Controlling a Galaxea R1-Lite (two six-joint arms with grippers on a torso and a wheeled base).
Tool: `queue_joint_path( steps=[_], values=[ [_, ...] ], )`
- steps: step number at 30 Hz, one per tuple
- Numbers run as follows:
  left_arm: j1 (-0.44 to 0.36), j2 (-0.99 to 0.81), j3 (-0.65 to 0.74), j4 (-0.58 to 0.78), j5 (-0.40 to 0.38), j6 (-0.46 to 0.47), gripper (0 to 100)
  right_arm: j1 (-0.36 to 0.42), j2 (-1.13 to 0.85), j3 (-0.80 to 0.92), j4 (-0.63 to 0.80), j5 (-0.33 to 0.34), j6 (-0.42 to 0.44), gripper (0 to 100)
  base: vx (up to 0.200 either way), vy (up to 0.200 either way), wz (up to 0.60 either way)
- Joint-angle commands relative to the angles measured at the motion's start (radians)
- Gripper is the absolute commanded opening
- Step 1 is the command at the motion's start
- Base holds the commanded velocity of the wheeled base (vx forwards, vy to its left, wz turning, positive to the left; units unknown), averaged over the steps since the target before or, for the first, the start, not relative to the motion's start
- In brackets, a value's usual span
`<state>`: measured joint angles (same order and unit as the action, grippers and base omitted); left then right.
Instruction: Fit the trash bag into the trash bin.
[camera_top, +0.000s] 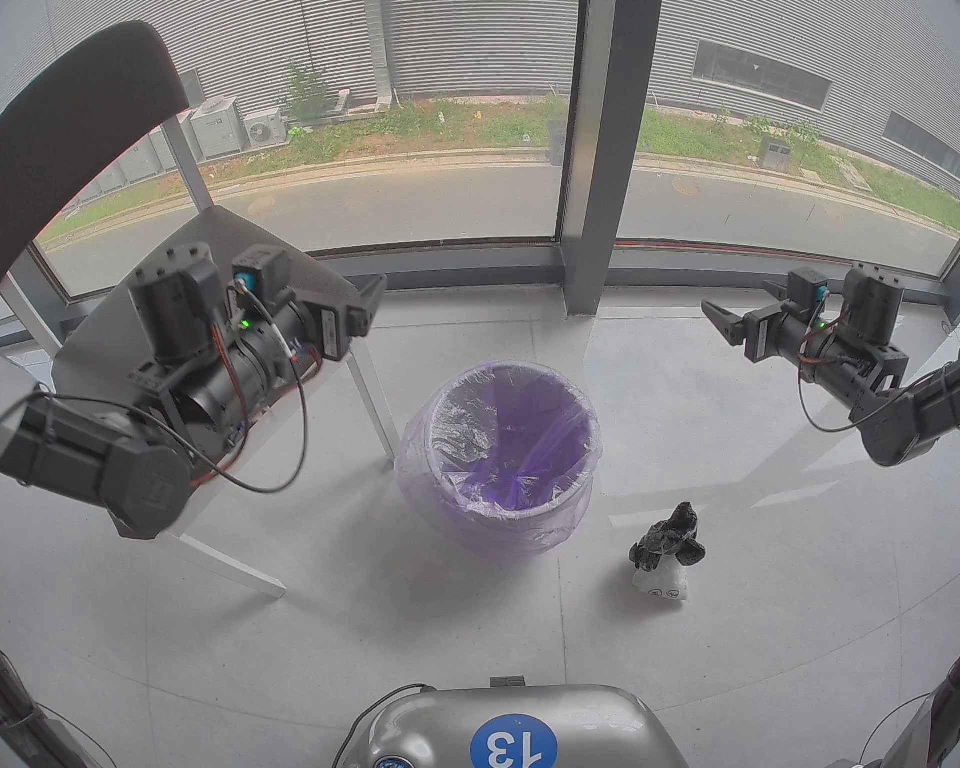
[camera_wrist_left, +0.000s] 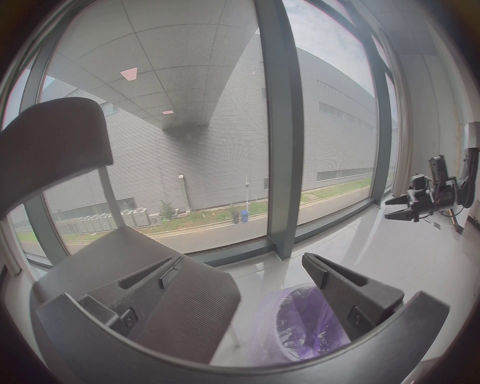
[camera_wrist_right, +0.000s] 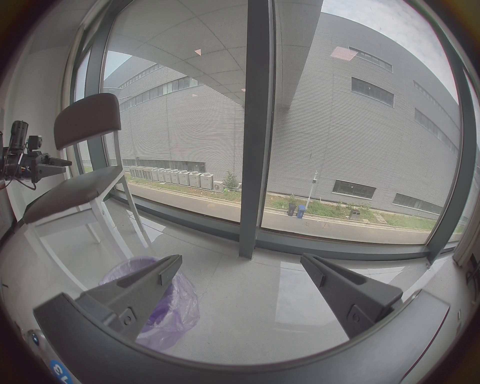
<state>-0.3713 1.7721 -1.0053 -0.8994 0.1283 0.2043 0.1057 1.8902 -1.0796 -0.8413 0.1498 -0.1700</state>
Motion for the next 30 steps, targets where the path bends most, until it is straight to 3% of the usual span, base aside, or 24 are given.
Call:
queue_joint_path(
  steps=[1, 6, 18, 30],
  values=[
    [0.091, -0.169, -0.064, 0.151, 0.048, 0.003, 100, -0.046, -0.131, -0.125, 0.148, -0.056, -0.009, 100, 0.000, 0.000, 0.00],
    [0.137, -0.286, -0.030, 0.284, 0.048, 0.006, 100, -0.063, -0.195, -0.132, 0.232, -0.090, -0.008, 100, 0.000, 0.000, 0.00],
    [0.293, -0.453, -0.136, 0.562, 0.045, -0.042, 100, -0.123, -0.332, -0.076, 0.286, -0.148, 0.018, 100, 0.000, 0.000, 0.00],
    [0.302, -0.697, -0.116, 0.680, 0.056, -0.066, 100, -0.161, -0.566, -0.014, 0.286, -0.144, 0.110, 100, 0.000, 0.000, 0.00]
  ],
)
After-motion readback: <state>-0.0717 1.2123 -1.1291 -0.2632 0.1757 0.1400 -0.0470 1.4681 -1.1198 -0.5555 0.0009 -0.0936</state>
